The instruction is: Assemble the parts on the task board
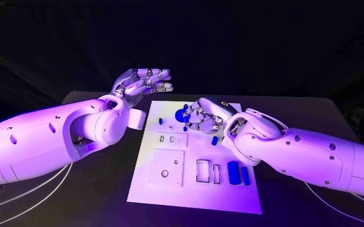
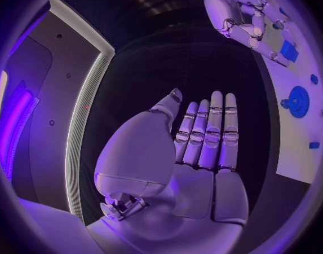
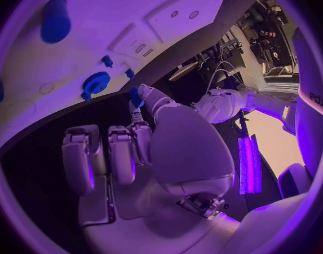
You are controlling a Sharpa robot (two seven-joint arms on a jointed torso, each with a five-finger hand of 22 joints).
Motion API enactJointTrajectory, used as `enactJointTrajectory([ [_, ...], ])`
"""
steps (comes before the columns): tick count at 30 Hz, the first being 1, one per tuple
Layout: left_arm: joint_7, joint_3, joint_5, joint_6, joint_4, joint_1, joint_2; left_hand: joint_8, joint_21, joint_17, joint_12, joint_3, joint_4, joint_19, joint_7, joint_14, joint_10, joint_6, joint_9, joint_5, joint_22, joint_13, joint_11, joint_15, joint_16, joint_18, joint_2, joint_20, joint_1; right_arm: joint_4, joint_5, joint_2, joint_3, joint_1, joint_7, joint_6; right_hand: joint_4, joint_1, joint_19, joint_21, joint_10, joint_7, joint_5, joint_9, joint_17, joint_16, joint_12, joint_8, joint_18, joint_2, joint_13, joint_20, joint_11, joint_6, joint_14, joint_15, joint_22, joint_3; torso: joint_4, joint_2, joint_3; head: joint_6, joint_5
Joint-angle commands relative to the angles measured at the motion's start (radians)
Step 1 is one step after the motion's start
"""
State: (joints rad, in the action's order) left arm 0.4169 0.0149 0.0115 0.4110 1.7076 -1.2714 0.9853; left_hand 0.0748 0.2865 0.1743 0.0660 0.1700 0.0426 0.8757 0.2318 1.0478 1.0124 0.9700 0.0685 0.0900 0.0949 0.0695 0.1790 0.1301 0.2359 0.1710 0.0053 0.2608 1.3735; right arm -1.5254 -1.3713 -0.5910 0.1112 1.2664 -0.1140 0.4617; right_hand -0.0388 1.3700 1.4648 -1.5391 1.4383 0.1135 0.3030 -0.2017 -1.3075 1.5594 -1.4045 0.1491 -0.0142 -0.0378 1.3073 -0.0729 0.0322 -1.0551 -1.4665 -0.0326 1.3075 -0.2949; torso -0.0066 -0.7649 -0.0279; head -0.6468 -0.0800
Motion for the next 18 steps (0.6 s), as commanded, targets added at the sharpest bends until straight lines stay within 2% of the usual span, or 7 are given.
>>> enactJointTrajectory([
  [1,0.006,0.0,-0.004,-0.022,-0.004,0.0,-0.005,-0.006,-0.004,0.001,0.001,0.005,0.001,-0.005,0.001,-0.008,-0.005,0.003,0.001,0.006,-0.001,0.0,0.002,0.002,-0.005,0.013,0.008,-0.001,0.004,0.016,-0.095,0.035,0.004,-0.013,-0.066,-0.038,0.0,0.006,0.089,-0.003,-0.003,0.004,-0.006,-0.011,-0.255,0.006,0.0,0.007,0.005,0.016,0.116,0.005,0.002,-0.002,-0.102,-0.004,0.231,-0.006,0.0036,0.001,0.0024,-0.011,-0.015],
  [8,0.006,0.0,-0.004,-0.022,-0.004,0.0,-0.007,-0.006,-0.004,0.001,0.001,0.005,0.001,-0.005,0.001,-0.008,-0.005,0.003,0.001,0.006,-0.001,0.0,0.002,0.002,-0.005,0.013,0.008,-0.001,0.004,0.052,-0.121,0.091,0.009,-0.041,-0.093,-0.086,-0.001,0.002,0.088,-0.001,-0.003,0.004,-0.008,-0.011,-0.253,0.005,0.001,0.007,0.004,0.016,0.115,0.005,0.003,0.001,-0.102,-0.004,0.229,-0.007,0.003,0.0,0.0015,-0.018,-0.03],
  [16,0.005,0.0,-0.004,-0.023,-0.003,0.0,-0.009,-0.006,-0.004,0.001,0.001,0.005,0.001,-0.005,0.001,-0.008,-0.005,0.003,0.001,0.006,-0.001,0.0,0.002,0.002,-0.005,0.013,0.008,-0.001,0.004,0.074,-0.14,0.118,0.01,-0.066,-0.095,-0.101,-0.002,-0.001,0.088,-0.001,-0.003,0.005,-0.009,-0.011,-0.253,0.005,0.0,0.006,0.004,0.015,0.115,0.005,0.003,0.002,-0.102,-0.003,0.228,-0.007,0.0022,-0.001,0.0003,-0.026,-0.038],
  [18,0.005,0.0,-0.004,-0.023,-0.002,0.0,-0.01,-0.006,-0.004,0.001,0.001,0.005,0.001,-0.005,0.001,-0.008,-0.005,0.003,0.001,0.006,-0.001,0.0,0.002,0.002,-0.005,0.013,0.008,-0.001,0.004,0.08,-0.142,0.122,0.011,-0.07,-0.101,-0.105,-0.002,-0.001,0.088,-0.001,-0.003,0.005,-0.009,-0.011,-0.253,0.005,0.0,0.006,0.004,0.015,0.115,0.005,0.003,0.002,-0.102,-0.003,0.228,-0.007,0.0014,0.001,0.0009,-0.031,-0.041],
])
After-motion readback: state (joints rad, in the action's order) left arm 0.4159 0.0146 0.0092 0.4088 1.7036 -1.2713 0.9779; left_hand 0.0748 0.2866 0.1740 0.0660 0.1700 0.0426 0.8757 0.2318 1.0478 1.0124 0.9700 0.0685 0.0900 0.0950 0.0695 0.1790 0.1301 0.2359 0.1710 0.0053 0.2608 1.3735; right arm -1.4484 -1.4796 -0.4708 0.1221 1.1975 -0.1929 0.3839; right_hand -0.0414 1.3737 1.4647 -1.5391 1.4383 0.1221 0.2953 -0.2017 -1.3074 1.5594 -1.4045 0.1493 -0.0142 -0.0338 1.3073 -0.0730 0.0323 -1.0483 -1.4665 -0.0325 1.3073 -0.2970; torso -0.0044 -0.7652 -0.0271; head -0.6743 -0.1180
